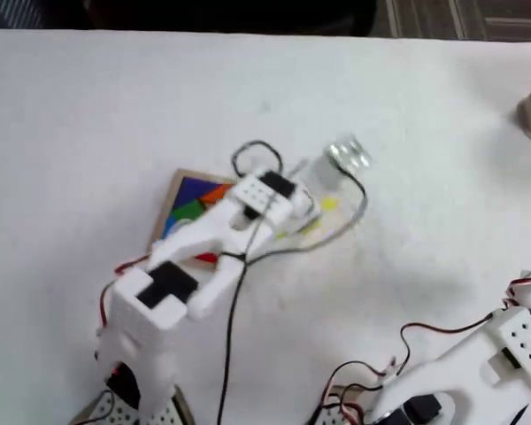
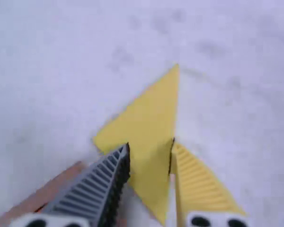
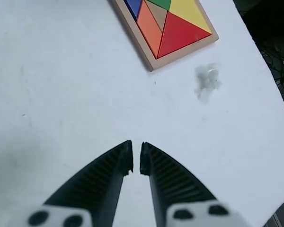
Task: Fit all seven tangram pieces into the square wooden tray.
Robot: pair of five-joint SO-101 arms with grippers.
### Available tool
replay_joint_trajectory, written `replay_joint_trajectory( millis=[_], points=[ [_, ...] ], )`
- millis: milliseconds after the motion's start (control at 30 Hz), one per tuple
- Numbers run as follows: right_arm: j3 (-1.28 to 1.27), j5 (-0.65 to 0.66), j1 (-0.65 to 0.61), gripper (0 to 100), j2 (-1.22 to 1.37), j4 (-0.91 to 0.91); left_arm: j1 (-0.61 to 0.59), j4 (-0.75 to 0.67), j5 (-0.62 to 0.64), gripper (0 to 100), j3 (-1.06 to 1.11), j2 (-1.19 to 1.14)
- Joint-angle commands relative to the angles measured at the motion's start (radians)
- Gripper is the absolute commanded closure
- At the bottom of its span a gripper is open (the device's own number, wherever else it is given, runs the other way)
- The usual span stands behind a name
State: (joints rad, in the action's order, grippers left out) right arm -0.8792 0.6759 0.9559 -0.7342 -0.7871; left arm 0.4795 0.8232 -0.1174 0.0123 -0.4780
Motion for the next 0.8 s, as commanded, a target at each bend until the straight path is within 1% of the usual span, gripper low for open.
replay_joint_trajectory(
  millis=[0,67,100,233,333,467,633,700,767],
  points=[
    [0.009,-0.002,0.001,96.4,-0.018,0.021,-0.073,0.006,0.227,78,-0.092,0.013],
    [0.009,-0.002,0.002,96.4,-0.018,0.021,-0.099,0.006,0.285,74,-0.104,0.013],
    [0.009,-0.002,0.002,96.4,-0.018,0.021,-0.104,0.006,0.290,72,-0.107,0.013],
    [0.008,0.032,0.004,96.4,-0.018,0.021,-0.099,-0.002,0.255,66,-0.104,0.007],
    [0.008,0.040,0.004,96.4,-0.016,0.021,-0.085,0.005,0.158,64,-0.098,0.005],
    [0.008,0.044,0.004,96.4,-0.016,0.019,-0.087,-0.002,-0.025,65,-0.097,0.001],
    [0.008,0.044,0.008,96.4,-0.016,0.019,-0.084,-0.012,-0.221,65,-0.110,-0.087],
    [0.008,0.044,0.008,96.4,-0.016,0.018,-0.081,-0.009,-0.262,65,-0.135,-0.117],
    [0.008,0.044,0.008,96.4,-0.016,0.016,-0.071,-0.009,-0.241,65,-0.178,-0.147]
  ],
)
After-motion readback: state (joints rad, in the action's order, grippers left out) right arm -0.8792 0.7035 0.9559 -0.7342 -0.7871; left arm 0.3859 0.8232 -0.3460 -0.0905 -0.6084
